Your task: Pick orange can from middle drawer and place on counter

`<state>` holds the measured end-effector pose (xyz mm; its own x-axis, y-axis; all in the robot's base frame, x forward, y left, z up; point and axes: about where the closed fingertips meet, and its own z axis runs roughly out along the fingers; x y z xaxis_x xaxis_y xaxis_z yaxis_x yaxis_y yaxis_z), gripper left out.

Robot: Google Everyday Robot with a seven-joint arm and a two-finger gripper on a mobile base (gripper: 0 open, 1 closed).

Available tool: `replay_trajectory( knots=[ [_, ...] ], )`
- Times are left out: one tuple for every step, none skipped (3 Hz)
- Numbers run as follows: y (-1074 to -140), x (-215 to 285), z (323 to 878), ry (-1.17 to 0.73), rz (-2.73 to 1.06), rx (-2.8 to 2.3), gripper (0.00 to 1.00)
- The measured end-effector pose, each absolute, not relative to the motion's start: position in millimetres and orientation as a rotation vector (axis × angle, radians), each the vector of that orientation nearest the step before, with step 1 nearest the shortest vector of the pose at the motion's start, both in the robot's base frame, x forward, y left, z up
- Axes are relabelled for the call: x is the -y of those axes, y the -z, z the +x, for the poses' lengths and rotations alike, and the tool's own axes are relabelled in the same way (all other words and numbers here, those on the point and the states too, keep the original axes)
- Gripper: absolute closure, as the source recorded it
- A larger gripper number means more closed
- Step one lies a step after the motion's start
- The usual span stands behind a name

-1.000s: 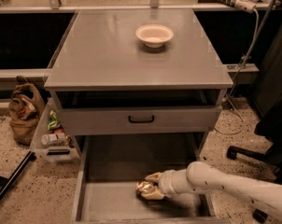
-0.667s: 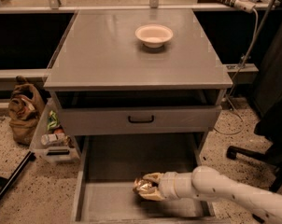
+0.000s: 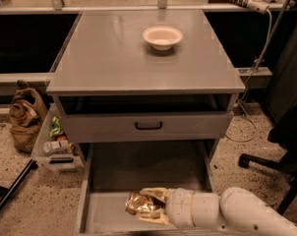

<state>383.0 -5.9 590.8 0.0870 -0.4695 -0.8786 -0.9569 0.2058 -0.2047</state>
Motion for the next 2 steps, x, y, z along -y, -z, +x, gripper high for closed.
replay_trajectory(
  knots=[
    [-692,20,373,-0.527,-1.422,-1.461,1.00],
    [-783,83,384,-0.325,-1.359,-1.466,1.00]
  ],
)
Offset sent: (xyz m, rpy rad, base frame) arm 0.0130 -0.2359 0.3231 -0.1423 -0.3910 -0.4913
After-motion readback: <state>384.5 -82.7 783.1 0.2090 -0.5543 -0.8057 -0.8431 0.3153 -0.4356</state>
